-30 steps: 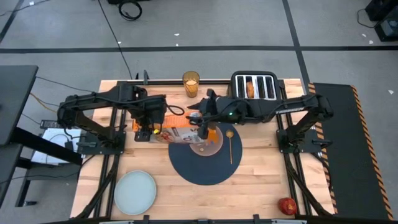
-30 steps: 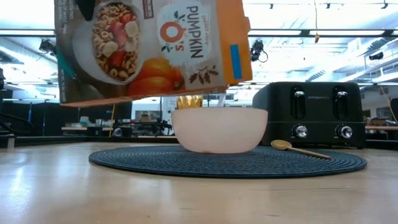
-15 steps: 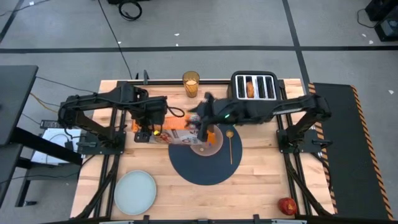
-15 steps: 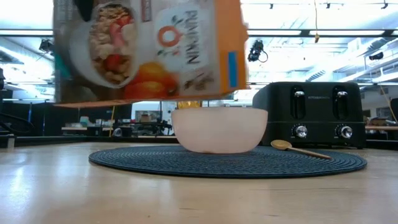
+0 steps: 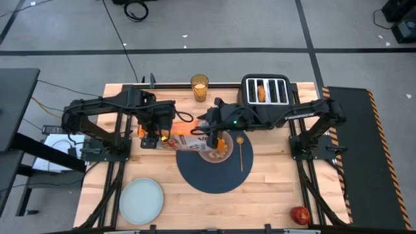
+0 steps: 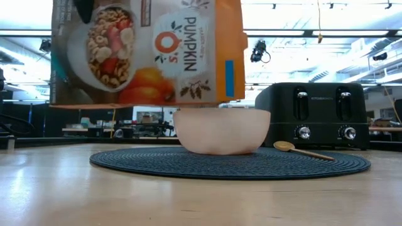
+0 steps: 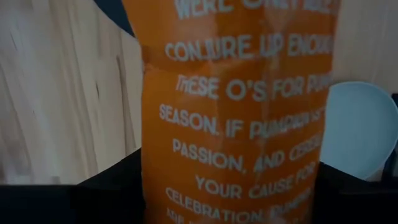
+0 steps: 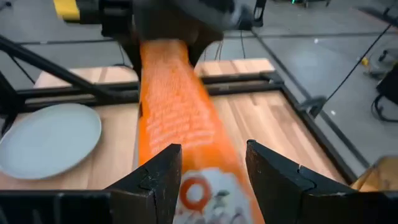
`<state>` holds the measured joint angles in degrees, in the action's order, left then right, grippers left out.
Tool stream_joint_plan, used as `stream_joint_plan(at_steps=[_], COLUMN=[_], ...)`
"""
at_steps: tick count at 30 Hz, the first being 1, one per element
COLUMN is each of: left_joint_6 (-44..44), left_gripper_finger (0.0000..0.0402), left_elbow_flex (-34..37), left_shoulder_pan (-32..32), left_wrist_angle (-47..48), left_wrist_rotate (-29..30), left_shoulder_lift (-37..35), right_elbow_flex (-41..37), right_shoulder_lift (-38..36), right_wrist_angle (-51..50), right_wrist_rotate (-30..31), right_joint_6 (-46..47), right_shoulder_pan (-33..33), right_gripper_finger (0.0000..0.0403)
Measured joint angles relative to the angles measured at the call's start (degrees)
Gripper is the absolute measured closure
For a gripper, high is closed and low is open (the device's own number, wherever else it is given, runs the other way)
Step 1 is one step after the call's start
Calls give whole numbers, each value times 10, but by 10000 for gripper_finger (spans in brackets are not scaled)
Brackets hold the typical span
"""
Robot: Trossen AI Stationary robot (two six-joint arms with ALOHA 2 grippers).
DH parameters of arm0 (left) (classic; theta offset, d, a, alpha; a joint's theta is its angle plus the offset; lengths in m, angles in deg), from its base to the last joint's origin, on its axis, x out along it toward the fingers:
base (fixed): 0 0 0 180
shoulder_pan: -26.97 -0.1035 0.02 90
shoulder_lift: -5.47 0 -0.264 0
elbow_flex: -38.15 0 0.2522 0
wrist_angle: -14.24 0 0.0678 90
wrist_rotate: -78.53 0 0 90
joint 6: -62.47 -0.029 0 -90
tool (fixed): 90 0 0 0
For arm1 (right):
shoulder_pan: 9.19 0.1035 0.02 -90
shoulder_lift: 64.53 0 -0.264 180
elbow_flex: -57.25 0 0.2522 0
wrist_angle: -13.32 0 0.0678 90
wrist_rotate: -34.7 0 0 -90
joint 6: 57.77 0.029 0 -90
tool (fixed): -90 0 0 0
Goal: Arrange a breakfast setting
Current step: Pour the cereal from the cereal box into the bowl
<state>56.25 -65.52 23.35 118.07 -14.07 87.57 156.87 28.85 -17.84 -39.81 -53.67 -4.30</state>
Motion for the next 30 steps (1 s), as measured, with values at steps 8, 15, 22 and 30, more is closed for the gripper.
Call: stream_joint_plan(at_steps=[8, 15, 22, 30], left_joint_6=[8, 7, 10, 11], left_gripper_finger=[142, 141, 141, 141], left_elbow_flex=[0, 1, 0, 0], left_shoulder_pan=[0, 0, 0, 0], left_wrist_angle=[-1, 7, -2, -2], left_wrist_rotate=[-1, -1, -1, -1], left_shoulder_lift=[0, 1, 0, 0], right_elbow_flex=[9, -10, 29, 26], right_shoulder_lift=[-8, 9, 9, 14], right_wrist_angle=[37, 7, 26, -16], right_wrist_rotate=[-1, -4, -4, -2], right_joint_6=[-30, 1, -39, -18], right_shoulder_pan=[0, 0, 0, -2], right_gripper_finger=[216, 216, 216, 216])
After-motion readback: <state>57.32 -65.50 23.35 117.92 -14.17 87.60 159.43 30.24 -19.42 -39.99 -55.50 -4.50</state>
